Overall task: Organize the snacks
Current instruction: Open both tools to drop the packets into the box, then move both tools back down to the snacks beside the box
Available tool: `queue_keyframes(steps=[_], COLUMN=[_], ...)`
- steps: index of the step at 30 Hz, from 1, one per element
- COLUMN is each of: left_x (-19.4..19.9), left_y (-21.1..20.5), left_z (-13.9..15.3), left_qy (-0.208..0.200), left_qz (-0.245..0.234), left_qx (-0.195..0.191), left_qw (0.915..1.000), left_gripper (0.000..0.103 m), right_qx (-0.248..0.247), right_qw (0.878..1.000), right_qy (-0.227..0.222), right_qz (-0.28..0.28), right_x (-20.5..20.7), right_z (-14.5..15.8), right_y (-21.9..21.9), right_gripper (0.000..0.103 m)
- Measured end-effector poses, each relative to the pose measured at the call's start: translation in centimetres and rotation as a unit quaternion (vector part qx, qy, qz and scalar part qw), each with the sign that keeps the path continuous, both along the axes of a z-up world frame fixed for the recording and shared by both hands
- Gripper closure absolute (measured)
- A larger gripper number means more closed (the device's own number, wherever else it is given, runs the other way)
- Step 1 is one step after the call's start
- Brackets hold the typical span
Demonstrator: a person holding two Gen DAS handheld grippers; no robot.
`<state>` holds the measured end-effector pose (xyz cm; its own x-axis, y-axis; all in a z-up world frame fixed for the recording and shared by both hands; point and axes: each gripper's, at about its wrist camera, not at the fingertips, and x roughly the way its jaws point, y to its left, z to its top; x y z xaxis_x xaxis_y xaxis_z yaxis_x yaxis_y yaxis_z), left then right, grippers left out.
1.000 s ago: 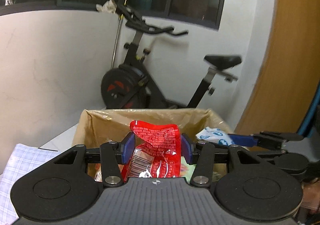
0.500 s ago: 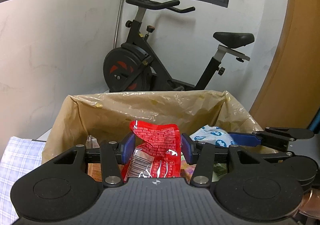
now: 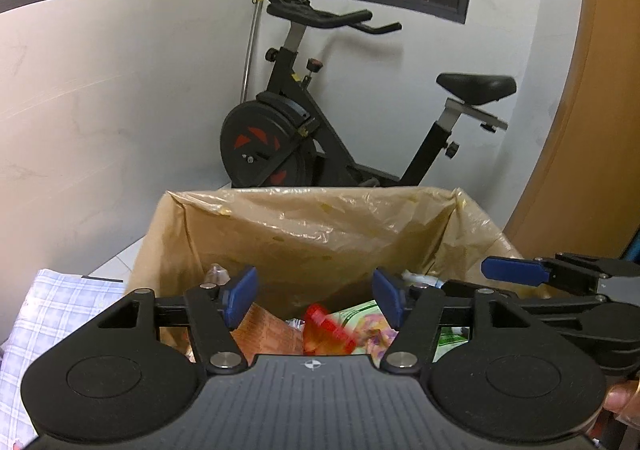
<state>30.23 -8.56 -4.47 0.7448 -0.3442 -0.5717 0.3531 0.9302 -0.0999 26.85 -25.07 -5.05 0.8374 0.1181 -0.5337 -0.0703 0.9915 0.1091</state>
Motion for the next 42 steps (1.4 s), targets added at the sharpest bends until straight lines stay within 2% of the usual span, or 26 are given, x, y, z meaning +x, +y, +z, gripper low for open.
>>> queue_keyframes(steps=[11,18,25,33,36,39,42], left_x=[-6.0,-10.0,-13.0,-14.0,-13.8,-13.8,-13.2], left_y=[5.5,10.0,12.2,11.2,9.9,8.5,7.0], left_z=[4.8,4.6,1.5,-4.6,-6.3,-7.6,-8.5], left_qy=[-0.041,-0.043,-0.048,0.023,0.047,0.059,0.071], left_qz=[-0.01,0.01,0.043,0.038,0.027,0.024,0.019], left_qx=[0.004,0.01,0.033,-0.015,-0.028,-0.029,-0.035], left_qw=[0.9991,0.999,0.9974,0.9989,0.9981,0.9976,0.9967], left_gripper=[0.037,0.037,0.037,0.036,0.031,0.028,0.02], right_qx=[0.009,0.025,0.033,0.018,0.008,0.023,0.029], right_qw=[0.998,0.997,0.996,0.999,0.999,0.999,0.999], right_qy=[-0.048,-0.068,-0.063,-0.032,-0.021,-0.006,0.008], right_qz=[0.027,0.037,0.044,0.036,0.036,0.033,0.025], right_x=[-5.4,-9.2,-11.9,-13.4,-13.9,-14.3,-14.7], right_z=[3.1,3.3,0.9,-3.2,-4.5,-5.8,-7.1], right_y=[0.9,1.4,2.5,3.5,3.8,3.4,3.1], right_gripper=[0.044,0.044,0.044,0.044,0.044,0.044,0.044])
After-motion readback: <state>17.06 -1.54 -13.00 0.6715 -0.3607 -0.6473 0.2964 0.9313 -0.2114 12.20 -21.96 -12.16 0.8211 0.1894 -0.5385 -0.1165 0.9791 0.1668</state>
